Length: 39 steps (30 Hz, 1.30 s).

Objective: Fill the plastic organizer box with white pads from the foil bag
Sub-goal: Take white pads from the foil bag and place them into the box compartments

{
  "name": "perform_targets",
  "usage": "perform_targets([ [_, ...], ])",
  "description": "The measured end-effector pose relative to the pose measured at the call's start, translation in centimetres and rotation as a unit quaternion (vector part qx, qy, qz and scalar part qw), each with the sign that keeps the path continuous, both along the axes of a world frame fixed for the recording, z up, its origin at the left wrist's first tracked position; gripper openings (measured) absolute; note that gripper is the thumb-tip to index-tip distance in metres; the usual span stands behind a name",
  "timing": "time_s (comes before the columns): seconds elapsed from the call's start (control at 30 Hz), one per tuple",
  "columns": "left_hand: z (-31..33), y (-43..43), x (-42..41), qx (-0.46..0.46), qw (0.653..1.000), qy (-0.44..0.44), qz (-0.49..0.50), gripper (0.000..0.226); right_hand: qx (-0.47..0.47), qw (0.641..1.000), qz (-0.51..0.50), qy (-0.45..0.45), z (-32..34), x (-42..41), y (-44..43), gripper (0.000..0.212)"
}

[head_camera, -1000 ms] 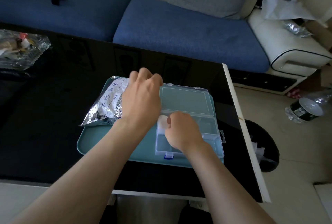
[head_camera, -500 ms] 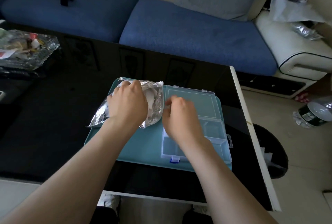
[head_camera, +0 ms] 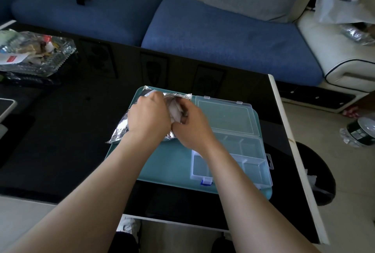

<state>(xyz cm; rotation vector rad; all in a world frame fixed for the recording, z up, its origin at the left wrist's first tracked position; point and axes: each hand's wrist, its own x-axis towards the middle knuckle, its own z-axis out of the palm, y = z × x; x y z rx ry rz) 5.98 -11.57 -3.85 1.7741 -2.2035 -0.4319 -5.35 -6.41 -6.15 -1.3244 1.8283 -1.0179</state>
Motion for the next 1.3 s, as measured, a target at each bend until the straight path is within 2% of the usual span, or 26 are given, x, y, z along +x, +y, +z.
perform_targets([
  [0.17, 0.7, 0.2, 0.5, 0.024, 1.0, 0.01, -0.005, 0.034, -0.006, 1.0, 0.008, 0.005, -1.0, -0.5, -0.7, 0.053],
  [0.3, 1.3, 0.8, 0.5, 0.041, 0.999, 0.001, 0.011, 0.031, -0.068, 0.993, -0.044, 0.082, -1.2, -0.4, -0.6, 0.029],
  [0.47, 1.6, 1.2, 0.1, 0.039, 0.999, -0.016, 0.029, 0.03, -0.076, 0.986, -0.058, 0.135, -1.6, -0.7, -1.1, 0.014],
  [0.57, 1.6, 1.2, 0.2, 0.035, 0.999, -0.01, 0.031, 0.027, -0.096, 0.978, -0.08, 0.165, -1.5, -1.2, -1.1, 0.021],
  [0.67, 1.6, 1.2, 0.2, 0.033, 0.999, -0.004, 0.034, 0.022, -0.071, 0.977, -0.102, 0.175, -1.5, -1.6, -1.0, 0.02],
  [0.8, 1.8, 1.4, 0.1, 0.038, 0.999, -0.009, 0.035, 0.021, -0.057, 0.98, -0.062, 0.178, -1.6, -1.2, -1.0, 0.011],
  [0.87, 1.9, 1.5, 0.0, 0.041, 0.998, -0.015, 0.034, 0.024, -0.057, 0.983, -0.026, 0.174, -1.8, -0.6, -1.2, 0.028],
  [0.9, 2.0, 1.6, 0.0, 0.042, 0.998, -0.019, 0.033, 0.025, -0.057, 0.983, -0.02, 0.172, -1.9, -0.4, -1.3, 0.03],
  [1.0, 2.1, 1.7, 0.0, 0.043, 0.998, -0.021, 0.033, 0.025, -0.07, 0.982, -0.055, 0.168, -2.4, -0.2, -1.8, 0.011],
  [1.1, 2.1, 1.7, 0.1, 0.037, 0.999, -0.018, 0.034, 0.022, -0.084, 0.973, -0.096, 0.194, -2.2, -0.6, -1.8, 0.032],
  [1.3, 1.9, 1.5, -0.1, 0.023, 1.0, -0.001, 0.021, 0.017, -0.115, 0.962, -0.126, 0.212, 0.2, -1.5, -0.4, 0.022],
])
